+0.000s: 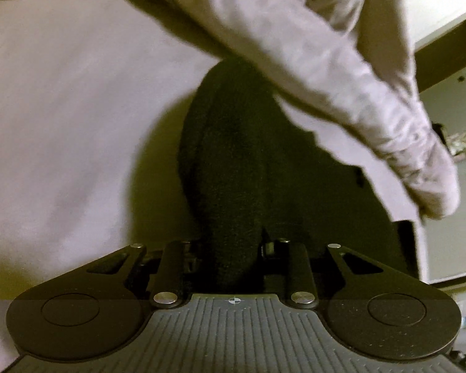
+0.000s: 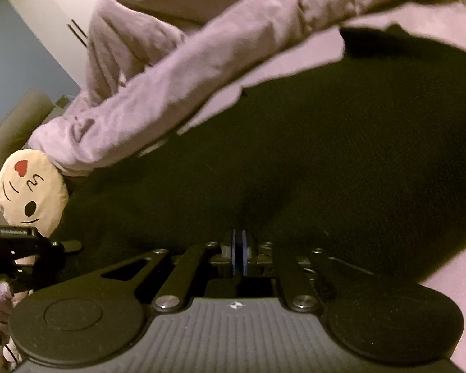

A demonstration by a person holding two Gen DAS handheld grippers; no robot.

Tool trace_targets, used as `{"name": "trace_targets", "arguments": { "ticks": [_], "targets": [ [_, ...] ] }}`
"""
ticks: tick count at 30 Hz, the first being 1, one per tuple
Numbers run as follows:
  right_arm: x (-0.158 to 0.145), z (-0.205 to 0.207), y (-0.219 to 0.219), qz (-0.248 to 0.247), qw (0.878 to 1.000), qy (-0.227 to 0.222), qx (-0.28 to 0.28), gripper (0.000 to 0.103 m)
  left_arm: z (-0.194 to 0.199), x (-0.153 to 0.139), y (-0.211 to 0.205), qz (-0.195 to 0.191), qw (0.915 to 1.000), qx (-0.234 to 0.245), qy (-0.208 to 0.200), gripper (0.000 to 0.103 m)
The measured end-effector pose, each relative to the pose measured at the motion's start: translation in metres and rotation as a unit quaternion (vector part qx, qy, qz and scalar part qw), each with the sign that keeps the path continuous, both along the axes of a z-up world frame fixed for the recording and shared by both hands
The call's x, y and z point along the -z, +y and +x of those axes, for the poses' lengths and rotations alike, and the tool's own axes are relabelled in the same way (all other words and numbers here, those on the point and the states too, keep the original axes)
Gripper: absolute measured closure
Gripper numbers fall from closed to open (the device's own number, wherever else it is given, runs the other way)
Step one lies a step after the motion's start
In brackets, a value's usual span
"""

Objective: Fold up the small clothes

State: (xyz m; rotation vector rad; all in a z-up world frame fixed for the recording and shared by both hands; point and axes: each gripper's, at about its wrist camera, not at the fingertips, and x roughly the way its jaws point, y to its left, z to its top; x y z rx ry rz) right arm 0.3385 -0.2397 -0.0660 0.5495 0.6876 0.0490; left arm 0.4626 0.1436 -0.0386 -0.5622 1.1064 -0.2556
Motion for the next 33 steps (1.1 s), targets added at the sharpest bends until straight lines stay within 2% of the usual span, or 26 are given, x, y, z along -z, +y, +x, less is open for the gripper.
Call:
{"name": "trace_targets", "arguments": {
  "ticks": [3,5,7,9,15,19,22,26,28,29,30,33],
  "targets": [
    [0.0,0.004,0.007,-0.009,1.0,-0.004,-0.004,0.098,-0.002,-0.012,-0.01,-0.012,0.9997,0.011,-0.017,0.075],
    [0.01,0.01,0.009,-0.002,1.0,0.013,0.0,0.098,-0.004,-0.015,-0.012,-0.02,0.9995,0.014,-0.021,0.075],
    [0.03,0.017,0.015,-0.028,0.999,0.035,-0.012,0.103,-0.004,-0.016,-0.016,-0.023,0.9994,0.017,-0.021,0.075],
    [0.038,0.015,0.016,-0.042,0.999,0.016,-0.025,0.103,-0.007,-0.02,-0.019,-0.024,0.9993,0.021,-0.022,0.075],
    [0.023,0.013,-0.005,0.008,0.999,0.034,-0.019,0.103,-0.021,-0.056,-0.062,-0.01,0.9944,0.077,-0.071,0.077],
    [0.014,-0.004,-0.015,0.009,1.0,0.022,-0.003,0.098,-0.034,-0.069,-0.117,0.019,0.9844,0.139,-0.106,0.077],
    [0.009,-0.017,-0.025,0.013,1.0,0.013,0.012,0.096,-0.047,-0.059,-0.162,0.04,0.9763,0.179,-0.114,0.079],
    [0.005,-0.027,-0.046,0.019,0.999,0.011,0.033,0.095,-0.065,-0.027,-0.211,0.079,0.966,0.219,-0.113,0.078],
    [0.004,-0.028,-0.055,0.02,0.999,0.012,0.033,0.093,-0.072,-0.009,-0.227,0.109,0.9602,0.23,-0.114,0.069],
    [0.004,-0.029,-0.059,0.021,0.999,0.014,0.033,0.091,-0.075,-0.005,-0.23,0.118,0.9584,0.233,-0.116,0.069],
    [0.004,-0.03,-0.063,0.022,0.999,0.014,0.034,0.088,-0.078,-0.004,-0.232,0.123,0.9573,0.233,-0.118,0.064],
    [0.001,-0.027,-0.071,0.037,0.999,0.011,0.028,0.076,-0.088,-0.016,-0.224,0.103,0.9597,0.232,-0.12,0.037]
  ]
}}
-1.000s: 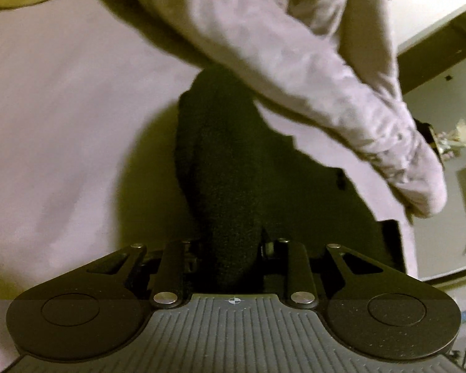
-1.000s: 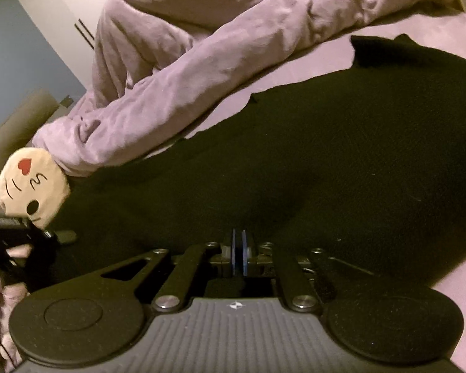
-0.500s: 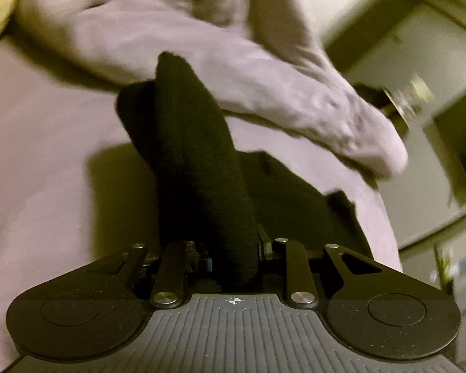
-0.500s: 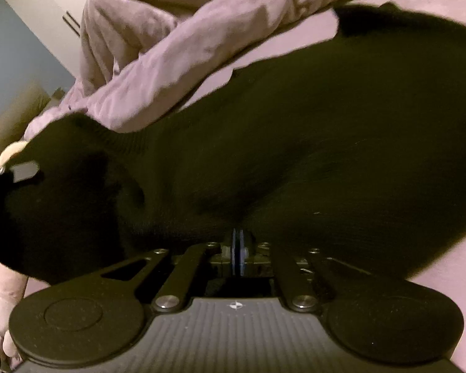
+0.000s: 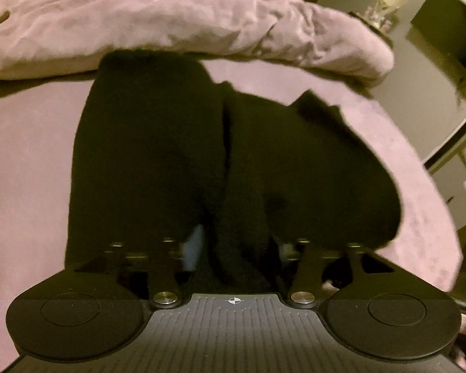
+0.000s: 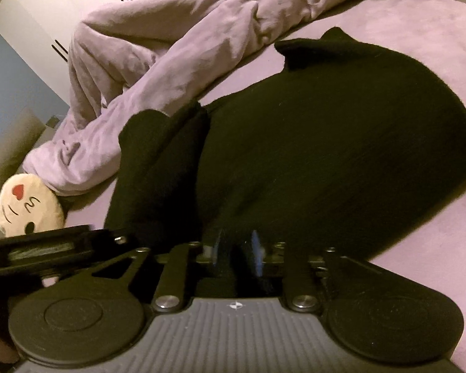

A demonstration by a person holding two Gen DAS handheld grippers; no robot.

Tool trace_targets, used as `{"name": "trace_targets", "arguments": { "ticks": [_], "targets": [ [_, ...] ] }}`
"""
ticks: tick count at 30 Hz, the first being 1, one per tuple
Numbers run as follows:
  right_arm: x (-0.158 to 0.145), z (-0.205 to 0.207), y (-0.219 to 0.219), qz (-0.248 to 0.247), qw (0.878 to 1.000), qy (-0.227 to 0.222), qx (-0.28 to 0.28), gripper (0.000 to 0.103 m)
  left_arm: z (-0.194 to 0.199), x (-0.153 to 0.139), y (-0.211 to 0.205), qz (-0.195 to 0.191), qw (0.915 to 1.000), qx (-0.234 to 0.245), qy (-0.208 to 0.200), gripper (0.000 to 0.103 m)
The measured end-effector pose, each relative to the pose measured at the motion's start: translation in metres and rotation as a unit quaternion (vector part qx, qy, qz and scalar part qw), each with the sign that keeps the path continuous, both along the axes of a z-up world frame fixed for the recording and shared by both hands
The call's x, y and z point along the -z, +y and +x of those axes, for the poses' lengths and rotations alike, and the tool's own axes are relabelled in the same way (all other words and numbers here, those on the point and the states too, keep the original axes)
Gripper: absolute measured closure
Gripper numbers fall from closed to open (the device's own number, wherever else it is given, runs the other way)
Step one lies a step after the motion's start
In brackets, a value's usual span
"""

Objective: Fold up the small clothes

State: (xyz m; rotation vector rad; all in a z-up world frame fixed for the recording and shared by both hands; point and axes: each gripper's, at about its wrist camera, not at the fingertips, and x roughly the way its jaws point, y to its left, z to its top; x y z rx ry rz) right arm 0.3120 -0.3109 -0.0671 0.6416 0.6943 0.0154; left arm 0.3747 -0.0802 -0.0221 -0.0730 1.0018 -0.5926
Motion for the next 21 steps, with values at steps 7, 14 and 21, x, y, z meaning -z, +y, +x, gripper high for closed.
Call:
{"name": "trace_targets", "arguments": {
  "ticks": [7,14,21],
  "targets": [
    [-0.011,0.004,-0.004,0.017,1.0,-0.012,-0.008,0.061,-0.023,-0.033,0.063,-0.05,0.9952,-0.079,0.027,0.024],
    [-0.034,0.01,-0.01,0.044,0.998,-0.045,0.003,0.059,-0.007,0.006,0.111,0.001,0.9762,-0.207,0.066,0.028],
    [-0.045,0.038,0.03,0.03,0.997,-0.056,-0.05,0.059,0.007,0.041,0.108,0.015,0.9675,-0.22,0.124,0.028]
  ]
}}
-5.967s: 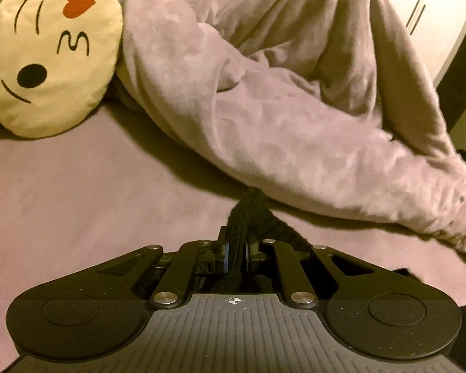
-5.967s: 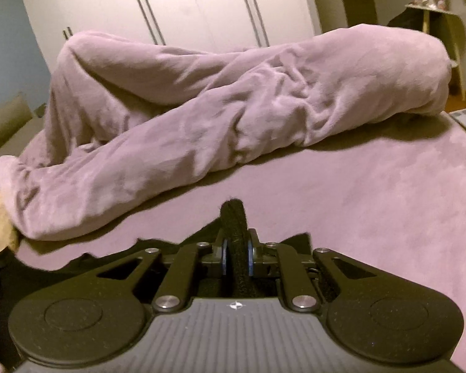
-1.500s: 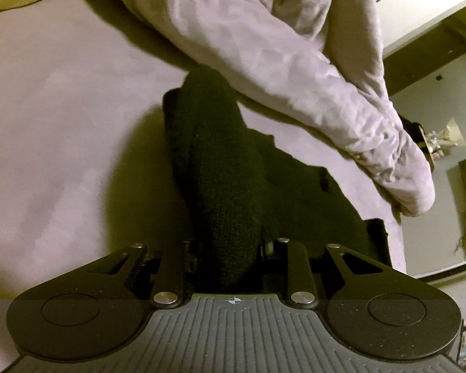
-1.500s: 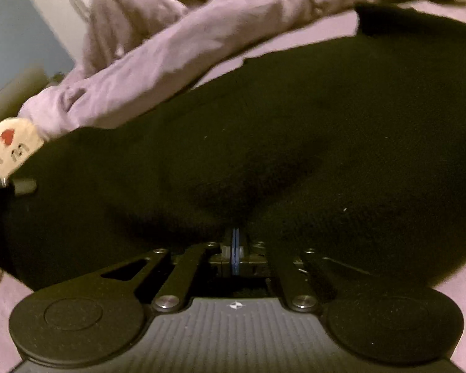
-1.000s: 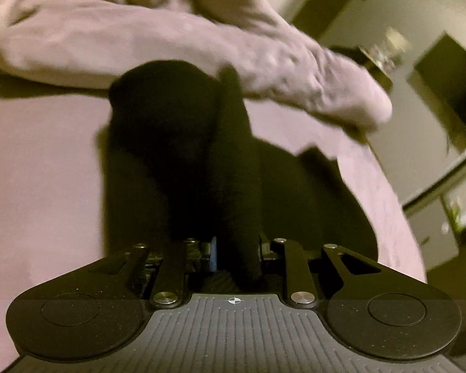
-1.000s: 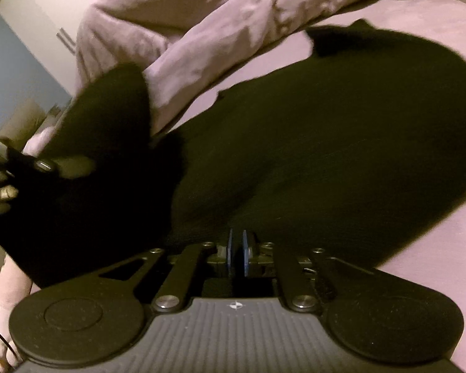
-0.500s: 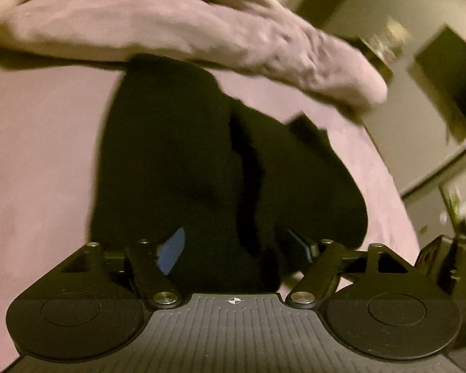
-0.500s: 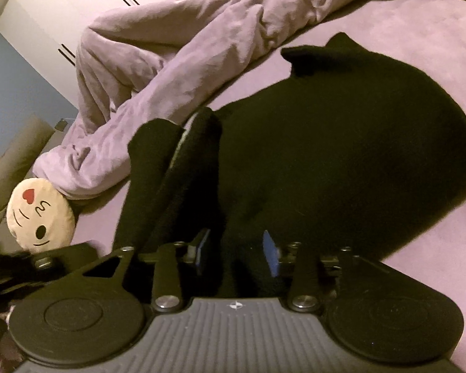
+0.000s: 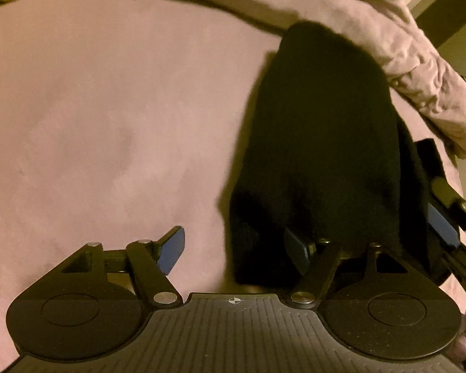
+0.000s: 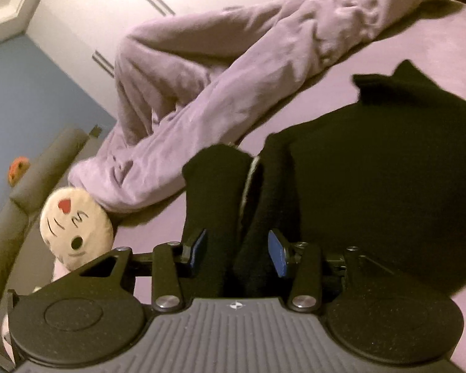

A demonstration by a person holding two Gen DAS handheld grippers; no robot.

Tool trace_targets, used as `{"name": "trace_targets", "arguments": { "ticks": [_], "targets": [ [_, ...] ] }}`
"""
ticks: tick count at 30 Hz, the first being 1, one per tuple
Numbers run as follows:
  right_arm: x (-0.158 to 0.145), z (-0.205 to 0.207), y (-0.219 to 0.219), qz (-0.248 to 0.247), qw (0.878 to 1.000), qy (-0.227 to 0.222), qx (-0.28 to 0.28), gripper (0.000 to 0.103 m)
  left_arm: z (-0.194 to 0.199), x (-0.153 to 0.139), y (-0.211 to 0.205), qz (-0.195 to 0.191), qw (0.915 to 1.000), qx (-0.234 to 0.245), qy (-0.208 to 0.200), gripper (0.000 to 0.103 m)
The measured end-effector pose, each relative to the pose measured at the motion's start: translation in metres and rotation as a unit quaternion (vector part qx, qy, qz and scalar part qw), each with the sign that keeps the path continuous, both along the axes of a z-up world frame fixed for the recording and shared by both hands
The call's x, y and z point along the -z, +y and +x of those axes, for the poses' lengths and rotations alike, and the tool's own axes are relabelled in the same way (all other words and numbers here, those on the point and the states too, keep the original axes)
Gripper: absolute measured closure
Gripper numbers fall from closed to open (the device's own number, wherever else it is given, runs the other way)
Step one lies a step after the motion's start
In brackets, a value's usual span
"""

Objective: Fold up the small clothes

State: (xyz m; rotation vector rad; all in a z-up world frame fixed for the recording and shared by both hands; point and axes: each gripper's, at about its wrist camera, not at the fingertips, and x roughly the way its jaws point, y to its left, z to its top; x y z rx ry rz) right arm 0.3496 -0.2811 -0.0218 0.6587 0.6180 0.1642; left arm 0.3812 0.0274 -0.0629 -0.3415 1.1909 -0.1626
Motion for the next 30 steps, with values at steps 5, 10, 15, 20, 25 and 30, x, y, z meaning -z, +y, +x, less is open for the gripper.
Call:
{"name": "trace_targets", "arguments": {
  "ticks": [5,10,15,20,25,30],
  "targets": [
    [0.024,0.017,0.009,0.004,0.998,0.066,-0.006,0.059,0.009,0.003,-0.007,0.005,0.9999,0.011,0.008,0.028],
    [0.03,0.012,0.013,-0.025,0.997,0.072,-0.012,0.055,0.007,0.006,-0.01,0.006,0.9994,0.032,0.012,0.029],
    [0.031,0.013,0.013,-0.033,0.996,0.076,-0.015,0.053,0.008,0.009,-0.02,-0.005,0.9985,0.051,0.018,0.034],
    [0.031,0.012,0.01,-0.036,0.996,0.076,-0.017,0.051,0.011,0.008,-0.037,0.004,0.9967,0.08,0.007,0.041],
    [0.032,0.01,0.006,-0.034,0.996,0.078,-0.013,0.051,0.01,0.007,-0.052,0.022,0.9948,0.1,-0.005,0.039],
    [0.032,0.008,0.001,-0.019,0.997,0.079,-0.01,0.05,-0.002,0.0,-0.07,0.053,0.9891,0.134,-0.03,0.034]
  ]
}}
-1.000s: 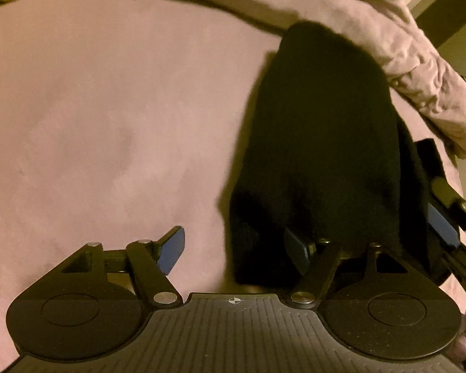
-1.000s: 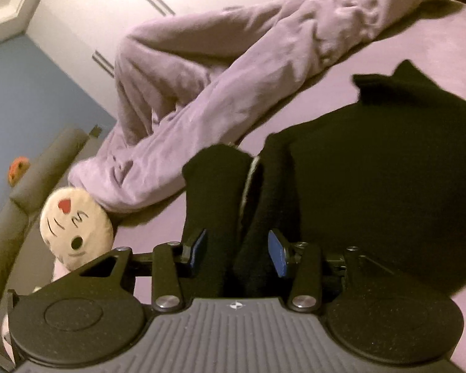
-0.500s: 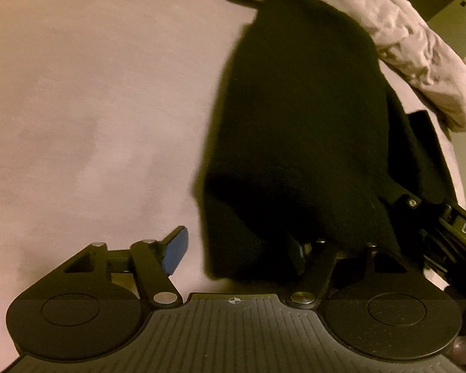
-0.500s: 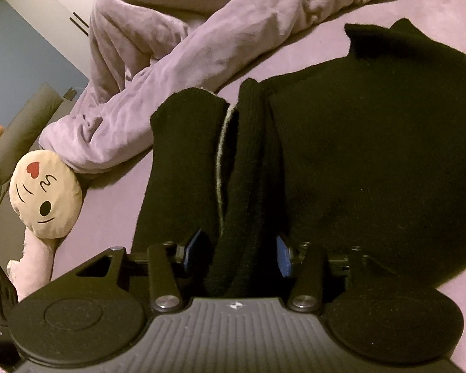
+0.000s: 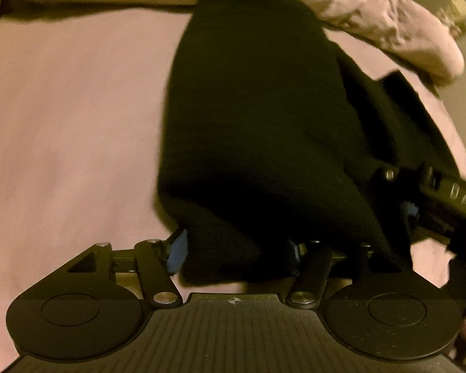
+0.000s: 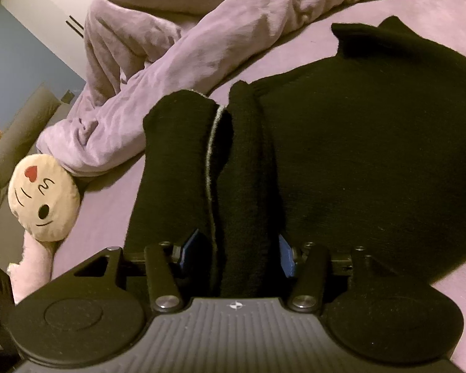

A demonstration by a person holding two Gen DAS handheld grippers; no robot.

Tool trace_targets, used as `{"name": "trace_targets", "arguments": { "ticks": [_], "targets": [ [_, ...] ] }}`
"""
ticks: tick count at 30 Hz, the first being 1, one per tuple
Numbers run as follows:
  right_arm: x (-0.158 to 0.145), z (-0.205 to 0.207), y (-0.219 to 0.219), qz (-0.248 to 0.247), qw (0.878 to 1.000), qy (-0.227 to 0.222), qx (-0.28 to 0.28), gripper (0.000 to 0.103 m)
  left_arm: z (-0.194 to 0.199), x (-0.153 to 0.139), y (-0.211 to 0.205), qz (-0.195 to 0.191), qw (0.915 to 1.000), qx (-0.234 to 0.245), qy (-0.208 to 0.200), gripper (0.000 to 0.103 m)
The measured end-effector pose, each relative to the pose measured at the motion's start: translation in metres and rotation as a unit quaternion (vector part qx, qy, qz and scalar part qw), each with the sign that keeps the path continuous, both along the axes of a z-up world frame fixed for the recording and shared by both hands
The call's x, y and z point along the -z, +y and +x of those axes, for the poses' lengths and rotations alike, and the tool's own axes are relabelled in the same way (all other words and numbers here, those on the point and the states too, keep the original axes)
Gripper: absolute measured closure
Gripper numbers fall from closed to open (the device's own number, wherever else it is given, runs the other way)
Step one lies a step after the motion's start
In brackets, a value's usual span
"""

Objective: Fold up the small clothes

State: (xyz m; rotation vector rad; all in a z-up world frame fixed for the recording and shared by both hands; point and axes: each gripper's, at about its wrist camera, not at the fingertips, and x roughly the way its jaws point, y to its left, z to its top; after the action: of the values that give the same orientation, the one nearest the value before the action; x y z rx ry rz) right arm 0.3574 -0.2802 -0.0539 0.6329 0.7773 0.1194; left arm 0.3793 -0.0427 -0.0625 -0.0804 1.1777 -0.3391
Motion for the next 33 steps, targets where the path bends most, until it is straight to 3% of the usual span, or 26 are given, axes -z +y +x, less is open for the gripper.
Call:
{"name": "trace_targets", "arguments": {
  "ticks": [10,17,20,22,24,26,29,33],
  "targets": [
    [-0.004,0.012,-0.013,0.075,0.997,-0.01,-0.007,0.046,-0.011,-0.005,0.031,-0.037,0.9985,-0.031,0.025,0.029],
    [-0.013,0.033,-0.007,0.101,0.994,-0.02,-0.02,0.027,-0.017,-0.002,0.042,-0.022,0.9983,-0.042,0.035,0.028],
    [-0.012,0.045,0.006,0.089,0.995,-0.015,-0.046,0.026,-0.016,0.003,0.046,-0.027,0.9971,-0.054,0.046,0.028],
    [-0.011,0.052,0.019,0.064,0.995,-0.015,-0.07,0.033,-0.017,0.005,0.048,-0.025,0.9967,-0.06,0.049,0.027],
    [-0.009,0.057,0.031,0.022,0.996,-0.016,-0.088,0.064,-0.017,0.006,0.05,-0.021,0.9962,-0.065,0.054,0.027],
    [-0.008,0.06,0.033,0.005,0.995,-0.018,-0.097,0.068,-0.017,0.008,0.052,-0.02,0.9955,-0.069,0.061,0.026],
    [-0.006,0.064,0.026,0.024,0.995,-0.008,-0.092,0.061,-0.017,0.009,0.051,-0.019,0.9954,-0.069,0.064,0.025],
    [-0.003,0.069,0.029,0.026,0.995,0.002,-0.098,0.041,-0.015,0.011,0.047,-0.014,0.9953,-0.069,0.068,0.023]
  ]
}}
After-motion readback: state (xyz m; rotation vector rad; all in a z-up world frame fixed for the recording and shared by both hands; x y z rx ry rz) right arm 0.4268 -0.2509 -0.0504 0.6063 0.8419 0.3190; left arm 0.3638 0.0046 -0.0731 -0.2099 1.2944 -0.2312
